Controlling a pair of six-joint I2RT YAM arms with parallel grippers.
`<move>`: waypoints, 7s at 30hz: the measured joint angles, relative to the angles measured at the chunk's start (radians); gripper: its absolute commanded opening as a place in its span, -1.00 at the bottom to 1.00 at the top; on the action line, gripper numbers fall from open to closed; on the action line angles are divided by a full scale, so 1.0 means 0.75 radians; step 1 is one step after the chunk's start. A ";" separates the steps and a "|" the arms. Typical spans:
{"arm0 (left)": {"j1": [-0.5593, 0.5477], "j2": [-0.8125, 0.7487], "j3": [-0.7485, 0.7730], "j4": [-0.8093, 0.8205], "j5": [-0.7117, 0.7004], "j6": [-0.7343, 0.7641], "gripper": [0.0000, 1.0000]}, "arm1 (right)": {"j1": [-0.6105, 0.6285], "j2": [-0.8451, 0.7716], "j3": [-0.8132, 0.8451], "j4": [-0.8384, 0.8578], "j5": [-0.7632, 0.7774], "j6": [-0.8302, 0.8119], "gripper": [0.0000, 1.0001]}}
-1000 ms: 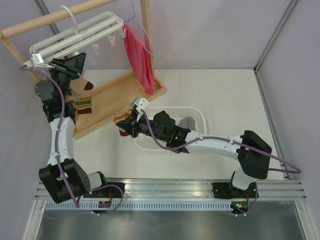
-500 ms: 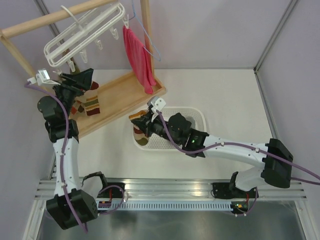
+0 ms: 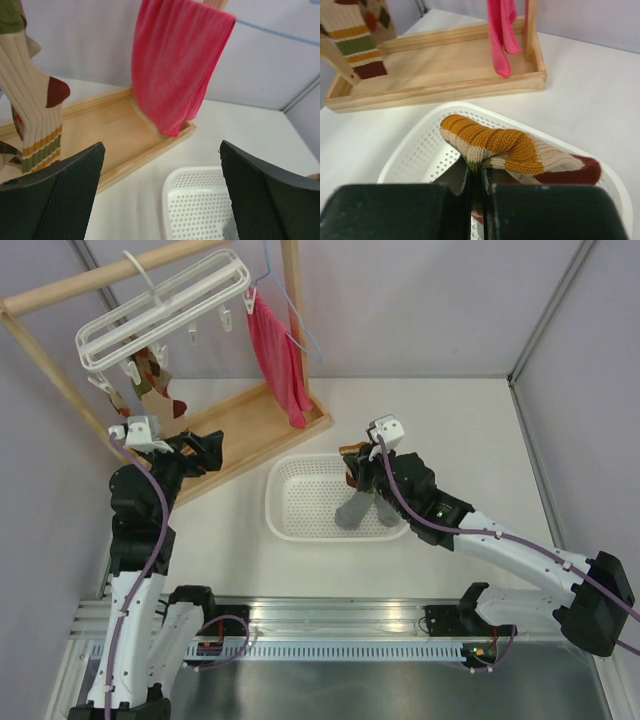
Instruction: Remove the socks clipped to the hanger
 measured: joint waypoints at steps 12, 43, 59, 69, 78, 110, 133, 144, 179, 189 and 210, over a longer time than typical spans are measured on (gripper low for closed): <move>-0.220 -0.078 0.004 -0.247 -0.381 0.236 0.98 | -0.081 0.099 -0.060 -0.076 -0.015 0.104 -0.98; -0.221 -0.021 0.004 -0.313 -0.548 0.246 1.00 | -0.183 -0.060 -0.225 -0.200 -0.042 0.288 0.96; -0.027 0.326 0.086 -0.391 -0.670 0.223 1.00 | -0.581 -0.006 -0.223 -0.165 -0.437 0.292 0.96; 0.092 0.436 0.096 -0.282 -0.472 0.170 0.99 | -0.636 -0.002 -0.224 -0.074 -0.625 0.303 0.96; 0.092 0.454 0.052 -0.151 -0.417 0.154 0.99 | -0.711 -0.017 -0.281 -0.035 -0.696 0.303 0.96; 0.092 0.866 0.017 0.453 -0.531 0.171 0.99 | -0.785 -0.057 -0.313 0.003 -0.801 0.303 0.96; 0.095 0.949 -0.056 0.676 -0.508 0.238 -0.95 | -0.785 -0.056 -0.313 0.005 -0.820 0.304 0.96; 0.095 0.832 -0.059 0.549 -0.466 0.225 -0.95 | -0.785 -0.078 -0.313 0.003 -0.820 0.304 0.96; 0.095 0.207 0.122 -0.314 0.360 -0.073 -0.95 | -0.052 0.368 0.115 0.385 -0.738 0.302 0.94; 0.095 0.207 0.145 -0.344 0.491 -0.182 -0.95 | 0.070 0.640 0.288 0.676 -0.736 0.263 0.93; 0.095 0.186 0.151 -0.361 0.575 -0.240 -0.95 | 0.133 0.961 0.516 0.792 -0.743 0.206 -0.07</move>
